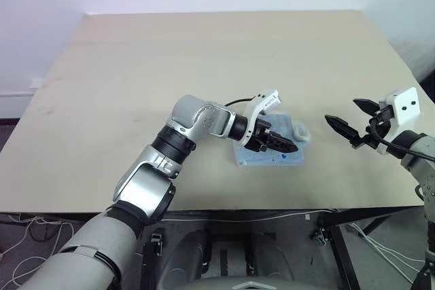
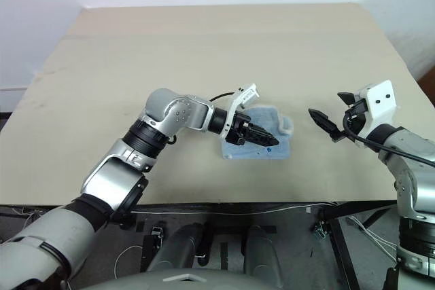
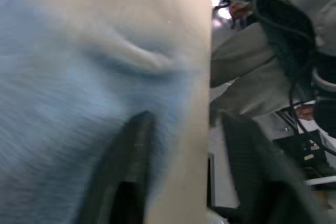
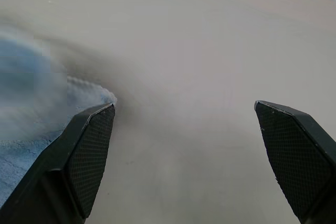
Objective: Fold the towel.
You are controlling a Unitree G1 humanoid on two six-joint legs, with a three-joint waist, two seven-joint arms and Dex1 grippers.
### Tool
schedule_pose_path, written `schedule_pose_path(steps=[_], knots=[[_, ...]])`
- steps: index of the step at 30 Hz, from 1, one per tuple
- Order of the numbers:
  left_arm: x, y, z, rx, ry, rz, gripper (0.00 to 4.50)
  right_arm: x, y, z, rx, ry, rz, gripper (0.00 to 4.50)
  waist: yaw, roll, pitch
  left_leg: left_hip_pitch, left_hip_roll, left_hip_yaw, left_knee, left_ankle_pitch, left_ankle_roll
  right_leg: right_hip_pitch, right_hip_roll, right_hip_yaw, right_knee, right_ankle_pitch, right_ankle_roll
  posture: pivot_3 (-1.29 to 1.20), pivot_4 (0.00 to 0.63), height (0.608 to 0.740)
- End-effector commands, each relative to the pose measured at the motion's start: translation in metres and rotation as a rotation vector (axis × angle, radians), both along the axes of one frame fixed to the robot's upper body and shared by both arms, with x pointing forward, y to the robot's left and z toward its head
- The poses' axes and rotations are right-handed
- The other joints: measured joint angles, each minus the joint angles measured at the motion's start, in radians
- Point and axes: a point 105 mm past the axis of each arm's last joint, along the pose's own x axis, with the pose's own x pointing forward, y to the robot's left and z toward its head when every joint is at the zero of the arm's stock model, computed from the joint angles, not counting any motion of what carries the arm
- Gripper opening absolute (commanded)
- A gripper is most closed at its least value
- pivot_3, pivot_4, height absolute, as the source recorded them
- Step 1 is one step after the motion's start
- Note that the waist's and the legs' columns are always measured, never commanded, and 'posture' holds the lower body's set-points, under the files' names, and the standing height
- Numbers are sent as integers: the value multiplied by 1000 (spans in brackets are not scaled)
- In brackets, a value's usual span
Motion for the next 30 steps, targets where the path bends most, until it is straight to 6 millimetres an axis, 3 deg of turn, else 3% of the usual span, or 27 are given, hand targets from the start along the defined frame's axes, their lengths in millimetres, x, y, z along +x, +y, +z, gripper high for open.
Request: schedule_pose_path(steps=[1, 3, 8, 10, 13, 17, 23, 24, 30], knots=[[-1, 5, 32, -107, -56, -13, 3460, 5, 1, 19, -14, -67, 11, 4500, -1, 0, 0, 0, 0, 0, 1, 0, 0, 0, 0, 0, 1, 0, 0, 0, 150, 740], [-2, 9, 45, -162, -73, -20, 4096, 8, 1, 21, -16, -77, 10, 4500, 0, 0, 0, 0, 0, 0, 3, 0, 0, 0, 0, 0, 3, 0, 0, 0, 150, 740], [11, 30, 81, -336, -296, 84, 4096, 15, 15, 37, 82, -117, 65, 4500, -2, 0, 0, 0, 0, 0, 7, 0, 0, 1, 0, 0, 4, 0, 0, 0, 150, 740], [22, 42, 79, -327, -428, 147, 4096, 13, 31, 41, 126, -114, 146, 4500, -2, 0, 0, 0, 0, 0, 7, 0, 0, 1, 0, 0, 5, 0, 0, 0, 150, 740], [30, 58, 68, -289, -532, 206, 3483, 12, 50, 43, 181, -106, 237, 3852, 1, 1, 0, 0, 0, 0, 7, 1, -1, 1, 1, 0, 5, 0, 0, 0, 150, 740], [37, 80, 25, -118, -650, 244, 2140, 10, 78, 29, 208, -60, 330, 2495, 1, 1, 0, 0, 0, 0, 7, 0, 0, 1, 0, 0, 5, 0, 0, 0, 150, 740], [28, 80, 16, -201, -646, 277, 68, 9, 98, 12, 274, 4, 389, 443, 4, 1, 0, -1, 0, 0, 9, -2, 3, 1, -1, 0, 5, 0, 0, 0, 150, 740], [28, 78, 18, -214, -649, 279, 0, 10, 100, 11, 279, 3, 391, 84, 3, 0, 0, -1, 0, 0, 9, -2, 3, 1, -1, 0, 5, 0, 0, 0, 150, 740], [31, 63, 29, -299, -810, 306, 0, 21, 111, 15, 330, -24, 395, 35, -1, 1, -1, -1, 0, 0, 9, -2, 3, 1, 0, 0, 5, 0, 0, 0, 150, 740]])
